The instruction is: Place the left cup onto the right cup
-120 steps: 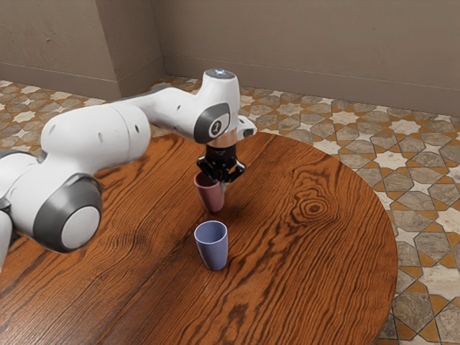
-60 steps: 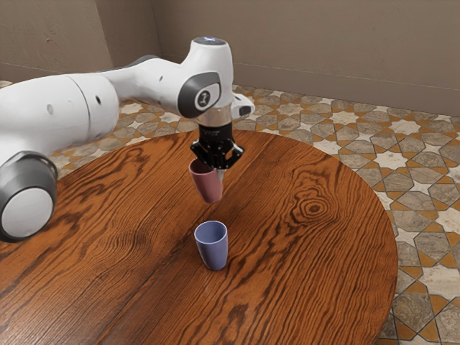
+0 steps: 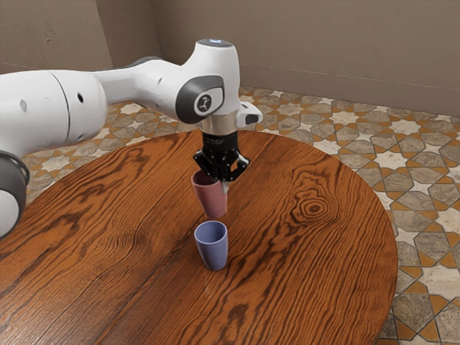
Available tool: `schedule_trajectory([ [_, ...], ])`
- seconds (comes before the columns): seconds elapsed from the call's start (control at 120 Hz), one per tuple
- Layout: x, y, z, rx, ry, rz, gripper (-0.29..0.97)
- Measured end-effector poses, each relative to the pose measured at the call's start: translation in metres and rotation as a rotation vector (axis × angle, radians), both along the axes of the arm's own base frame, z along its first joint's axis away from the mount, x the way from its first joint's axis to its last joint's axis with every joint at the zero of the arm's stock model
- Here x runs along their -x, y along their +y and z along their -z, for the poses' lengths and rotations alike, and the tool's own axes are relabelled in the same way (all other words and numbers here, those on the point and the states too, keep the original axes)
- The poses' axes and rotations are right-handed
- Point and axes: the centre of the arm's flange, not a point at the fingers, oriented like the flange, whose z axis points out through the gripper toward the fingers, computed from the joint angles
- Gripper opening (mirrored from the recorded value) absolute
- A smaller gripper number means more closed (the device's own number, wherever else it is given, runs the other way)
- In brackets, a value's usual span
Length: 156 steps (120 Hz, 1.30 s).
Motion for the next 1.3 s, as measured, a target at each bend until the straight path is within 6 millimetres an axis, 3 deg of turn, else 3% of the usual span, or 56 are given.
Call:
schedule_trajectory([
  [0.392, 0.027, -0.009, 0.0, 0.007, 0.029, -0.011, -0.11],
  [1.3, 0.041, -0.011, 0.014, -0.004, 0.061, -0.064, -0.1],
])
